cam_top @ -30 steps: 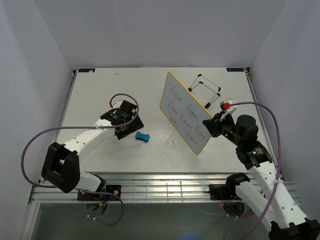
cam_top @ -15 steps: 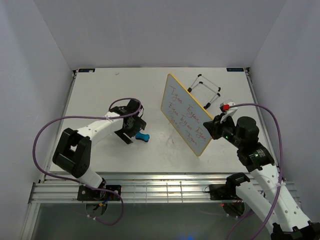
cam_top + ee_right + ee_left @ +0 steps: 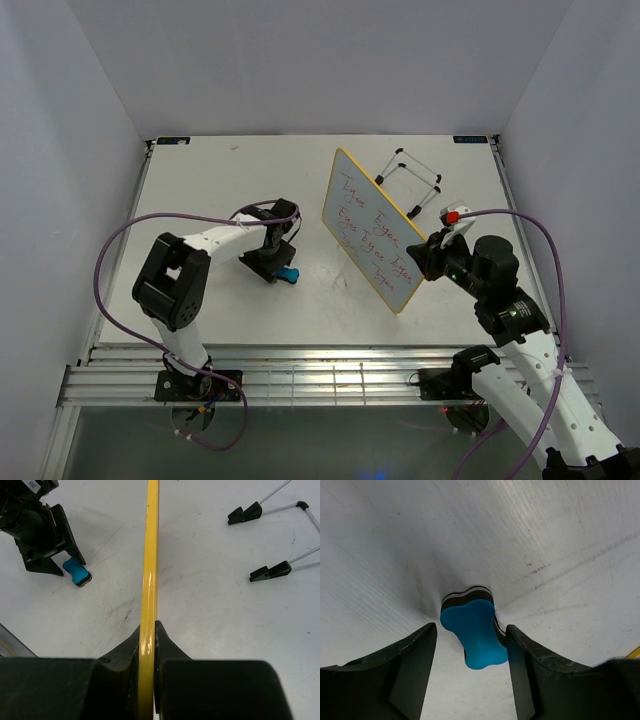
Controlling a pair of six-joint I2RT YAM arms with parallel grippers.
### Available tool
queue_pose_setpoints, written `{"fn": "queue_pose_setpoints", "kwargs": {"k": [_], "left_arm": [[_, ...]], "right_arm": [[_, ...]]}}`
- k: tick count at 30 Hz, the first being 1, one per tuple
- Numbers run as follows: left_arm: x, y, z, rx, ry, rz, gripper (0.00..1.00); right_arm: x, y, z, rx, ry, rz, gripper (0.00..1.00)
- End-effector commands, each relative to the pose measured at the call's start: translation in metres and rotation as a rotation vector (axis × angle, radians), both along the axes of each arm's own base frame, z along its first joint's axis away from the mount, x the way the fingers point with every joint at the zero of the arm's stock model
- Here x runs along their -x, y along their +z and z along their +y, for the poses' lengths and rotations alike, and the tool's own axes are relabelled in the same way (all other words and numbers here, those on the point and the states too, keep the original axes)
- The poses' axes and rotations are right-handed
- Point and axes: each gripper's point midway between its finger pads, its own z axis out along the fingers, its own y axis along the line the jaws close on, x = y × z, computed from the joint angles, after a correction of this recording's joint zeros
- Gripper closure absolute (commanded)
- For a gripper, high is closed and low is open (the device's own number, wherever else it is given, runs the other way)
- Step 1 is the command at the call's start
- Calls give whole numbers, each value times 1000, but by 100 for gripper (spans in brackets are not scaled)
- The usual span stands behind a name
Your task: Erase the whiteboard
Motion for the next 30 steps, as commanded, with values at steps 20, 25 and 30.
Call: {"fn": "queue_pose_setpoints", "kwargs": {"k": [20, 25, 30], "left_arm": [[-6, 6, -13, -1, 92, -12, 34], [-4, 4, -15, 2, 99, -9, 55], [-4, 1, -16, -2, 100, -3, 55]], "right_arm": [[13, -31, 1, 50, 33, 85, 92], [13, -33, 2, 53, 39, 88, 92], [14, -32, 2, 54, 47, 87, 92]]}}
